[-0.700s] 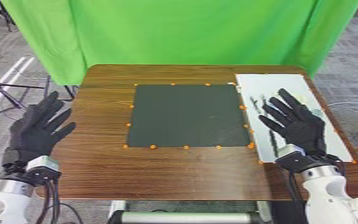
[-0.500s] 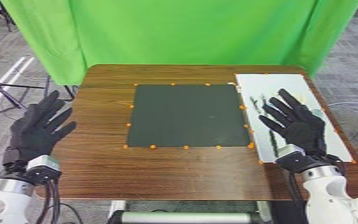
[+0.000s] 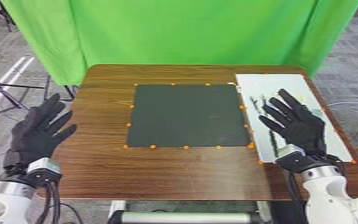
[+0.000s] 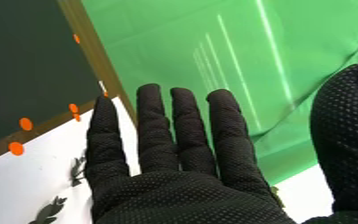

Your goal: Arrange flowers

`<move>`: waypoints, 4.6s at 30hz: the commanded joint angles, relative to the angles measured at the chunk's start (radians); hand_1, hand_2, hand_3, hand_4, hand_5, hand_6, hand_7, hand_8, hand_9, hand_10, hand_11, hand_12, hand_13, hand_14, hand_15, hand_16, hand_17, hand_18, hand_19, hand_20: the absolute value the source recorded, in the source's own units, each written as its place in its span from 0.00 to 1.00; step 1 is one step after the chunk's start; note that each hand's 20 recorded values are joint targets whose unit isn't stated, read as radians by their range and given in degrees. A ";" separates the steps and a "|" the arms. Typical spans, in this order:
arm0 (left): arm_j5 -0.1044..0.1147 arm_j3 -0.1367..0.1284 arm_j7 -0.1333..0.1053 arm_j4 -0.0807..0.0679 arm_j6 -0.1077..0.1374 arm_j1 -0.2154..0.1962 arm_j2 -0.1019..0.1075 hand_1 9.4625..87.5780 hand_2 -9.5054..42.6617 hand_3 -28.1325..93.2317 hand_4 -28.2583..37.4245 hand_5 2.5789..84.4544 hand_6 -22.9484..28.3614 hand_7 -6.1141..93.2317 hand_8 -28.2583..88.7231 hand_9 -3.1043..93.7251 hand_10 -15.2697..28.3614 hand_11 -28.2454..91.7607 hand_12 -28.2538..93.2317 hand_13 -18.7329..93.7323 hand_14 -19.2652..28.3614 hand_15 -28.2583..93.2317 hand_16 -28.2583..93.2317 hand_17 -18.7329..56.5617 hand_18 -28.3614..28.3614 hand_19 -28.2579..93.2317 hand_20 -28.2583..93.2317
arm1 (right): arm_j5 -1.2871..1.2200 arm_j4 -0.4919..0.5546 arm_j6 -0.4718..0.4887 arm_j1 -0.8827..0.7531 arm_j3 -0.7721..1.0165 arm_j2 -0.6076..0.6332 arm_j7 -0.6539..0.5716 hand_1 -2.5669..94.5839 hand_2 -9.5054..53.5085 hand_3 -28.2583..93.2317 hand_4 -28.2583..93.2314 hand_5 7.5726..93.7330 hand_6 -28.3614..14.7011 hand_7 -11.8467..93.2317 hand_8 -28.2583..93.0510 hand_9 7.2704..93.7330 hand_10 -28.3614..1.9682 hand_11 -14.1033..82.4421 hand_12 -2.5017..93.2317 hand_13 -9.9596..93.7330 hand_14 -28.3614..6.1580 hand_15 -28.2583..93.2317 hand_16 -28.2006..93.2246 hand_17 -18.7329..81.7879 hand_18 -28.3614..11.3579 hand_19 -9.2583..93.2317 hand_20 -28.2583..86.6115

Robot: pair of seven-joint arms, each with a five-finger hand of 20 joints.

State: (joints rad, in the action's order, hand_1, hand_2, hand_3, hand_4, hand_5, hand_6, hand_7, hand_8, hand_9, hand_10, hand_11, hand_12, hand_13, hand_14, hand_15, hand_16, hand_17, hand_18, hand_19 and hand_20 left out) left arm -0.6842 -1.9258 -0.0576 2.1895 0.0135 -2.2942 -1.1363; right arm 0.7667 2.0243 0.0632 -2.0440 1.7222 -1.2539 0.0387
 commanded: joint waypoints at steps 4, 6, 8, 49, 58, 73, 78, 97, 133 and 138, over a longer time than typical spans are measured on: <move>-0.001 -0.005 0.003 0.005 -0.005 -0.001 -0.005 0.17 0.12 0.79 0.00 0.22 0.47 0.24 0.16 0.20 0.56 0.33 0.40 0.27 0.65 0.35 0.30 0.08 0.84 0.54 0.31 | 0.005 0.005 -0.004 -0.003 -0.004 -0.002 0.007 0.20 0.08 0.94 0.03 0.28 0.58 0.25 0.16 0.31 0.53 0.20 0.27 0.38 0.51 0.27 0.53 0.21 0.23 0.45 0.46; -0.001 -0.010 0.002 0.007 -0.001 -0.008 -0.004 0.17 0.12 0.79 0.00 0.22 0.47 0.24 0.16 0.20 0.56 0.33 0.40 0.27 0.65 0.35 0.30 0.08 0.84 0.54 0.31 | 0.048 0.010 -0.015 -0.001 -0.001 0.017 0.003 0.20 0.08 0.94 0.03 0.28 0.58 0.25 0.16 0.31 0.53 0.20 0.27 0.38 0.51 0.27 0.53 0.21 0.23 0.45 0.46; -0.002 -0.010 0.002 0.006 -0.002 -0.002 -0.001 0.18 0.12 0.79 0.00 0.22 0.47 0.24 0.16 0.20 0.56 0.33 0.40 0.27 0.65 0.35 0.30 0.08 0.84 0.54 0.31 | 0.233 0.046 -0.144 -0.001 -0.019 0.064 -0.008 0.21 0.08 0.93 0.03 0.29 0.58 0.25 0.16 0.33 0.53 0.22 0.27 0.39 0.52 0.29 0.54 0.21 0.22 0.51 0.49; -0.004 -0.045 0.006 0.017 0.004 -0.029 0.023 0.17 0.12 0.79 0.00 0.22 0.47 0.24 0.16 0.20 0.56 0.33 0.40 0.27 0.65 0.35 0.30 0.08 0.84 0.54 0.31 | 1.431 0.153 0.249 0.037 -0.193 0.446 -0.837 0.17 0.00 0.81 0.00 0.58 0.58 0.57 0.11 0.60 0.41 0.77 0.50 0.61 0.36 0.91 0.53 0.42 0.13 0.94 0.75; -0.003 -0.043 0.010 0.015 0.002 -0.027 0.028 0.17 0.12 0.79 0.00 0.22 0.47 0.24 0.16 0.20 0.56 0.33 0.40 0.28 0.65 0.35 0.30 0.08 0.84 0.54 0.31 | 1.436 0.094 0.265 0.074 -0.263 0.441 -0.844 0.17 0.00 0.81 0.00 0.58 0.58 0.57 0.11 0.60 0.41 0.77 0.49 0.61 0.36 0.91 0.53 0.42 0.14 0.94 0.75; -0.006 -0.041 0.015 0.015 0.002 -0.028 0.028 0.17 0.12 0.79 0.00 0.22 0.47 0.24 0.16 0.20 0.56 0.33 0.40 0.28 0.65 0.35 0.30 0.08 0.84 0.54 0.31 | 1.512 0.014 0.283 0.134 -0.426 0.418 -0.834 0.32 0.00 0.80 0.00 0.67 0.64 0.63 0.10 0.71 0.55 0.83 0.52 0.70 0.43 0.95 0.55 0.49 0.14 0.99 0.74; -0.006 -0.040 0.013 0.016 0.005 -0.030 0.027 0.17 0.12 0.79 0.00 0.22 0.47 0.24 0.16 0.20 0.56 0.33 0.40 0.28 0.65 0.35 0.30 0.08 0.84 0.54 0.31 | 1.534 0.005 0.272 0.148 -0.472 0.406 -0.832 0.34 0.00 0.83 0.00 0.69 0.66 0.65 0.10 0.73 0.55 0.83 0.53 0.71 0.44 0.95 0.56 0.51 0.14 1.00 0.76; -0.017 -0.074 0.001 0.028 0.016 -0.050 0.037 0.17 0.12 0.79 0.00 0.22 0.47 0.24 0.16 0.20 0.56 0.33 0.40 0.27 0.65 0.35 0.30 0.08 0.84 0.54 0.31 | 1.412 0.029 0.058 0.150 -0.400 0.406 -0.794 0.45 0.00 0.92 0.07 0.76 0.65 0.64 0.40 0.83 0.58 0.85 0.57 0.79 0.49 0.95 0.57 0.58 0.14 1.00 0.81; -0.013 -0.274 0.068 0.059 -0.100 -0.223 0.058 0.17 0.09 0.80 0.00 0.22 0.47 0.24 0.17 0.20 0.56 0.32 0.41 0.27 0.65 0.34 0.30 0.07 0.83 0.53 0.31 | 1.302 -0.127 -0.057 0.717 -0.849 0.112 -0.727 0.46 0.00 0.91 0.09 0.81 0.66 0.60 0.42 0.87 0.62 0.84 0.58 0.83 0.53 0.95 0.57 0.63 0.14 1.00 0.84; -0.018 -0.267 0.053 0.061 -0.094 -0.245 0.032 0.17 0.09 0.80 0.00 0.22 0.47 0.24 0.17 0.20 0.55 0.32 0.41 0.27 0.64 0.34 0.30 0.07 0.83 0.53 0.31 | 1.330 -0.219 -0.024 0.777 -0.940 0.037 -0.730 0.46 0.00 0.91 0.09 0.81 0.67 0.59 0.42 0.87 0.63 0.83 0.58 0.84 0.53 0.95 0.57 0.64 0.14 1.00 0.84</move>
State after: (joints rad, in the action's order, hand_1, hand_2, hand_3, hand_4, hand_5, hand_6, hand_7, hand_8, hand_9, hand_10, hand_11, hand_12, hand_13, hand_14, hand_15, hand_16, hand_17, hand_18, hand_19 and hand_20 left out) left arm -0.7012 -2.2041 0.0071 2.2416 -0.0754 -2.5133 -1.0705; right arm 2.0732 1.8897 -0.0110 -1.3254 0.8847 -1.1065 -0.6988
